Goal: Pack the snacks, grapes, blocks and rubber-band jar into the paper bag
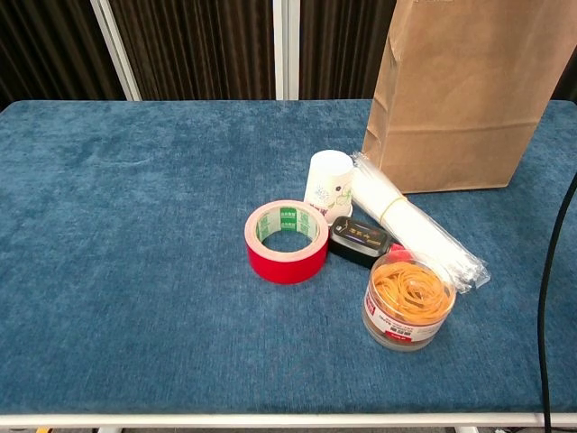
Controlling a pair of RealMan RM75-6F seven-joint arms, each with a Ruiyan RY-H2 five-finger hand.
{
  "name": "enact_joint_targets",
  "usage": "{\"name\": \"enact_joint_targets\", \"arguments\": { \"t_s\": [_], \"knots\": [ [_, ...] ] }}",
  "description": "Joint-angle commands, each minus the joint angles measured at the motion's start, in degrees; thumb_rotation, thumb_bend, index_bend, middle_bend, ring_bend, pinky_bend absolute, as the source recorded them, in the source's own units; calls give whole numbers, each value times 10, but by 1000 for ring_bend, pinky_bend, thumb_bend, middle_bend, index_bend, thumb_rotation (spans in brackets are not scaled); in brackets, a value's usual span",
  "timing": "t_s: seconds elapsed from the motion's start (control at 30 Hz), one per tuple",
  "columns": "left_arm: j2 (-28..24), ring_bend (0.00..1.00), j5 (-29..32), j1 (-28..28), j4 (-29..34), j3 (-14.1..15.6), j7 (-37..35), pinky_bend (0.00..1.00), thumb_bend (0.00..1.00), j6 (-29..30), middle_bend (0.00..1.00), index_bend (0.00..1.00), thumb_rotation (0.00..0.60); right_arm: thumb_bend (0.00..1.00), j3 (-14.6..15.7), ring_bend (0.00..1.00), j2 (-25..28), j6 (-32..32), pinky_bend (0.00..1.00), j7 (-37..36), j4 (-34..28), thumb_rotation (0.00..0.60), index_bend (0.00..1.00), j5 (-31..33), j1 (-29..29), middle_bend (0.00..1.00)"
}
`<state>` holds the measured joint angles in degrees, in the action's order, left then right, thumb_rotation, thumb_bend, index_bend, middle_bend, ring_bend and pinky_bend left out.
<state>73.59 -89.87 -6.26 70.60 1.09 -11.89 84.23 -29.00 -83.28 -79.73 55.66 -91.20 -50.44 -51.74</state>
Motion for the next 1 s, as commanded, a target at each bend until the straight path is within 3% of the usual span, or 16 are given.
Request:
{"name": "enact_joint_targets", "arguments": {
  "t_s": [0.03,0.17,0.37,0.63,1.0],
  "knots": [
    [1,20,-2,2,1,2,1,210,108,3,118,123,600,0,-1,855,4,-11,892,-102,-28,600,92,-69,5,264],
    [1,21,-3,1,3,1,4,210,108,4,118,123,600,0,5,855,6,-5,892,-195,-66,600,109,-121,12,272],
    [1,20,-6,-2,8,0,8,210,108,4,118,123,600,0,49,855,70,112,892,-293,-166,600,131,-105,34,272],
    [1,20,-3,-4,8,-1,9,210,107,-1,118,123,600,0,119,855,132,178,892,-260,-200,600,184,-102,46,283],
    [5,21,-2,-3,5,2,9,210,108,-5,118,123,600,0,208,854,228,251,891,-160,-247,600,200,-83,41,281]
  ]
}}
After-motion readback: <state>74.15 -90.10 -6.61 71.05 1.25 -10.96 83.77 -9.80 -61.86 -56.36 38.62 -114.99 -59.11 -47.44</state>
